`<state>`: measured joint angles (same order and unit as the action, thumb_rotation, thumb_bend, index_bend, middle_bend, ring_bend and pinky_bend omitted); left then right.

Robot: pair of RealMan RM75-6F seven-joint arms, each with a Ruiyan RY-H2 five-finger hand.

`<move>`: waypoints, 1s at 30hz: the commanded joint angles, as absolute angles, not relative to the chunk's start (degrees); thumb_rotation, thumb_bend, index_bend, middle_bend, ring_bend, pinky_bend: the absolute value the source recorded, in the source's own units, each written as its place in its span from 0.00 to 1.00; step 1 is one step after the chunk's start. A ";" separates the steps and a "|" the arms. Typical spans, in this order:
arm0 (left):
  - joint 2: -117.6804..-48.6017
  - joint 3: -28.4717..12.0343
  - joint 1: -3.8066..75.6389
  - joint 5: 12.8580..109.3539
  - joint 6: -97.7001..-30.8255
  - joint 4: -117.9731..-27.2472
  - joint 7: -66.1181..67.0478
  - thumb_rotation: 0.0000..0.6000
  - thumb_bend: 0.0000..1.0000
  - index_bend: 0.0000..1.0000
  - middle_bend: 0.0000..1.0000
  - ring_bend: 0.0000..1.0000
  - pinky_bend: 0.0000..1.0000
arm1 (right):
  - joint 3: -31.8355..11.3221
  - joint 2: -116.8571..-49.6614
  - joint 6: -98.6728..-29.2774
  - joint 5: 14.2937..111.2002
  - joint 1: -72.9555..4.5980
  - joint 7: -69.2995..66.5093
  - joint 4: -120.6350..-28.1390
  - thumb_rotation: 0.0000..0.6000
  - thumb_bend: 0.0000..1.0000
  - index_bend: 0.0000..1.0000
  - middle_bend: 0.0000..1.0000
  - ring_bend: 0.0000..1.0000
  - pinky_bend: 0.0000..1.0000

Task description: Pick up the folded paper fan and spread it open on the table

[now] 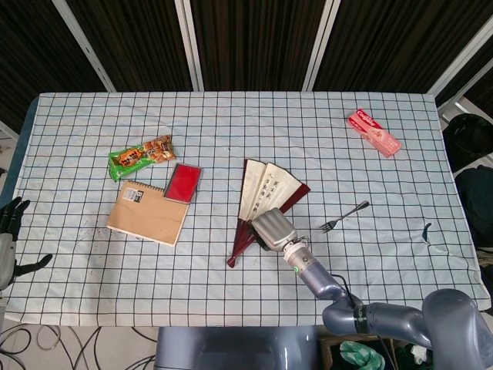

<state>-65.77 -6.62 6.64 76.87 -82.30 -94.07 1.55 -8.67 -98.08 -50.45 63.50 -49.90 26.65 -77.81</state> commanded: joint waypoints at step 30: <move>-61.91 -8.29 8.74 78.41 -82.87 -102.96 9.18 1.00 0.00 0.00 0.00 0.00 0.00 | -16.42 -87.32 -56.25 73.13 -51.10 16.14 -86.57 1.00 0.79 0.79 0.85 0.91 0.85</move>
